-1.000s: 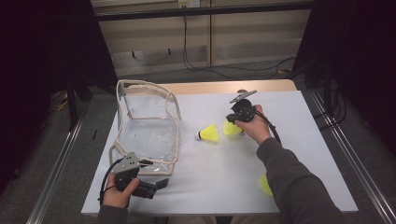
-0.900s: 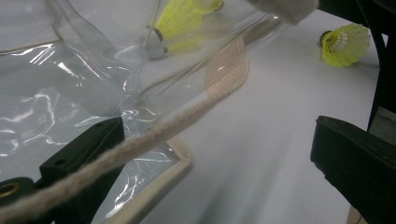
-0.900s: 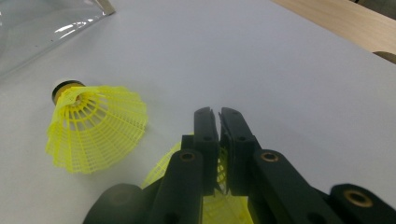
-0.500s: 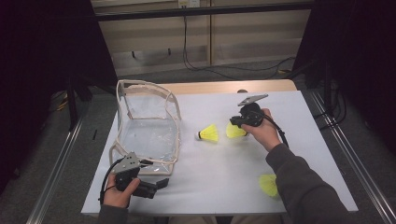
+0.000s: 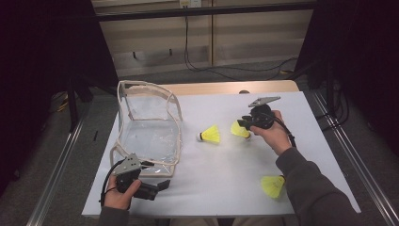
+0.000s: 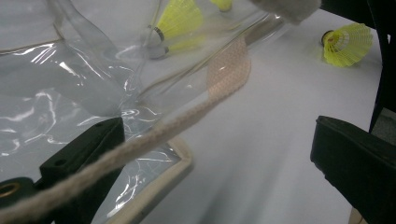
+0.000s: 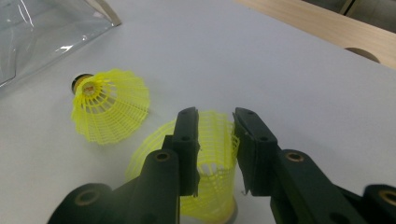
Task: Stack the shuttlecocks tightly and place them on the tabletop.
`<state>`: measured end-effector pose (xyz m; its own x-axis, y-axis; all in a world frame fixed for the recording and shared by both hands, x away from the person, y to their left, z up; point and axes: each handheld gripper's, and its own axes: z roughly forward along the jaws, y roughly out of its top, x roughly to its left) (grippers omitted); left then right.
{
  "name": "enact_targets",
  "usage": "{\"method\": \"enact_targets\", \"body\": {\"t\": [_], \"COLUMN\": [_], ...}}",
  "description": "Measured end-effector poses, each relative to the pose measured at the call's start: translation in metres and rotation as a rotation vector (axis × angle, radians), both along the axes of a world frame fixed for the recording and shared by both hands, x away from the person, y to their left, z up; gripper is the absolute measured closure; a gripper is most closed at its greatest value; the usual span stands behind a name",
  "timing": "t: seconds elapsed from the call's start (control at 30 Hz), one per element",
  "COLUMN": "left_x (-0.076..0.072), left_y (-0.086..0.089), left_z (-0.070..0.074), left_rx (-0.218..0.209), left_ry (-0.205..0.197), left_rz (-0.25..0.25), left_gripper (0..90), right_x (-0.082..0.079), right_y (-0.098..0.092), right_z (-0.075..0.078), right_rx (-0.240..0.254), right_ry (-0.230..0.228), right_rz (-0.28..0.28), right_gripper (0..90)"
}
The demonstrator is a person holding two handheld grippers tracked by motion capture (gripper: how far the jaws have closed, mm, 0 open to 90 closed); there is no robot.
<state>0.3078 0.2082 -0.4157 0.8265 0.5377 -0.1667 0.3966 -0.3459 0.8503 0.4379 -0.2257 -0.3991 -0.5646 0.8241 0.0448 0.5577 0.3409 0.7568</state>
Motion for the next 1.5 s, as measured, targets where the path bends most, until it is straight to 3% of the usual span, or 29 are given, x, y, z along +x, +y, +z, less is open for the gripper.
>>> {"method": "enact_targets", "body": {"t": [0.1,0.13,0.33,0.63,0.83,1.03,1.27,1.4,1.47,1.5], "left_x": [0.000,0.000,0.000,0.000,0.000,0.000,0.000,0.000,0.000,0.000], "left_y": [0.000,0.000,0.000,0.000,0.000,0.000,0.000,0.000,0.000,0.000], "left_z": [0.000,0.000,0.000,0.000,0.001,0.001,0.001,0.001,0.001,0.001], "left_rx": [0.001,-0.001,-0.001,-0.002,0.001,0.002,0.000,-0.001,0.000,-0.001], "left_ry": [0.002,0.002,0.002,0.002,0.002,0.002,0.002,0.002,0.001,0.002], "left_rz": [-0.002,-0.001,0.000,0.001,0.000,0.001,0.002,0.002,0.003,0.003], "left_gripper": [3.6,3.6,3.6,3.6,3.6,3.6,3.6,3.6,3.6,3.6], "right_x": [-0.002,-0.003,-0.004,-0.005,-0.004,-0.003,-0.004,-0.006,-0.006,-0.007], "right_y": [-0.007,-0.009,-0.013,0.006,0.005,-0.015,-0.027,-0.029,-0.029,-0.030], "right_z": [0.001,0.002,0.002,0.003,-0.001,-0.003,-0.006,-0.007,-0.007,-0.007], "right_rx": [0.003,-0.004,0.000,0.050,0.041,-0.024,-0.047,-0.051,-0.049,-0.048], "right_ry": [0.009,0.007,0.006,0.009,0.014,-0.018,-0.033,-0.037,-0.034,-0.030], "right_rz": [-0.005,-0.008,0.006,0.066,0.039,-0.038,-0.093,-0.102,-0.099,-0.090], "right_gripper": [81.2,88.2,89.5,89.5,86.8,74.2,66.1,66.2,69.7,77.0]}}
